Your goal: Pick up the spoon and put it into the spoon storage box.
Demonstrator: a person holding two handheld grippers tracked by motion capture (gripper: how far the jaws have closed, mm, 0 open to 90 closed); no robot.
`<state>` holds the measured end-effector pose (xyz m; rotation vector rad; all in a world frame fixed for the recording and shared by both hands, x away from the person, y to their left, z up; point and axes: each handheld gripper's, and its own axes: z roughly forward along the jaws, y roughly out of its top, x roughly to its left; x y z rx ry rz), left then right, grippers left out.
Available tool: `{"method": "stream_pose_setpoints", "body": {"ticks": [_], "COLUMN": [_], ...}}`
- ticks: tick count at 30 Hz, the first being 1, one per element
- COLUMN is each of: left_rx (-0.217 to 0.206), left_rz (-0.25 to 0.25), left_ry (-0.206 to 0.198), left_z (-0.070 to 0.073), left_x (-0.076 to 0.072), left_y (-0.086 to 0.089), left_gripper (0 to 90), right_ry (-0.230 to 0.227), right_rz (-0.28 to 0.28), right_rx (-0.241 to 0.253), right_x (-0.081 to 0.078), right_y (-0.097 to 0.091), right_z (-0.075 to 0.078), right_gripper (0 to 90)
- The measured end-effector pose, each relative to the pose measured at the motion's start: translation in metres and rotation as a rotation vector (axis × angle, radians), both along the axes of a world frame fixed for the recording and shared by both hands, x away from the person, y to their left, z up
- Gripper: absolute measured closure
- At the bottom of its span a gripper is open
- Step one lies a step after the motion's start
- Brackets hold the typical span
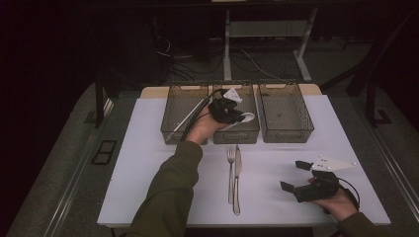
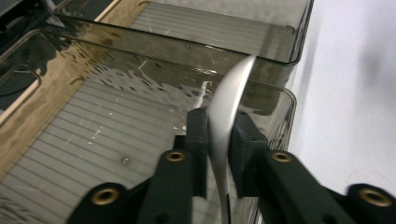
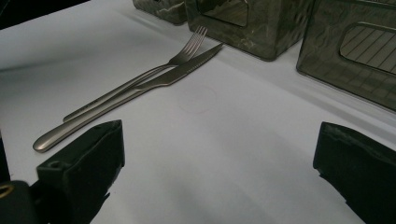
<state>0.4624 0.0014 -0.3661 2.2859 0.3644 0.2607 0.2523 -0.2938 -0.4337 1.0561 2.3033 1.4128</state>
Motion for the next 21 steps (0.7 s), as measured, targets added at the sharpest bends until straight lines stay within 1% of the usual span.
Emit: {"method": "stream_pose_setpoints", "body": {"ticks": [2,4,6,7,10,13,14,15,16,21], "left_rx": [0.007,0.001,-0.011,-0.007,-0.035,-0.066,-0.094,-0.102,-0.120,-0.155], "left_rz": [0.002,0.006,0.012,0.006,0.017,0.018,0.033,0.031,0.032,0.034], "left_ry": [-0.008,-0.011,-0.005,-0.013,0.022,0.033,0.048,0.053,0.064,0.085], "left_z": [0.000,0.001,0.002,0.004,0.005,0.009,0.010,0.012,0.014,0.022], "left_x": [-0.001,-0.001,-0.002,-0.001,-0.003,-0.008,-0.011,-0.013,-0.015,-0.029], "left_y": [0.000,0.000,0.001,0.002,0.003,0.006,0.007,0.008,0.010,0.018], "left_gripper": [69.4,65.8,63.3,61.2,55.3,52.2,51.2,49.9,48.7,42.7], "right_ry": [-0.001,0.001,0.001,0.000,0.000,0.001,0.000,0.000,0.000,0.003], "right_rz": [0.000,0.000,0.000,0.000,0.000,-0.002,-0.002,-0.002,-0.003,-0.004], "right_rx": [-0.001,-0.001,0.000,0.000,0.001,0.002,0.001,0.002,-0.001,0.000], "right_x": [0.000,0.000,0.000,0.000,0.000,0.000,0.000,0.000,0.000,0.000], "right_y": [0.000,0.000,0.000,0.000,0.000,0.000,0.000,0.000,0.000,0.000], "right_z": [0.000,0.000,0.000,0.000,0.000,0.000,0.000,0.000,0.000,0.000], "right_gripper": [2.0,2.0,2.0,2.0,2.0,2.0,2.0,2.0,2.0,2.0]}}
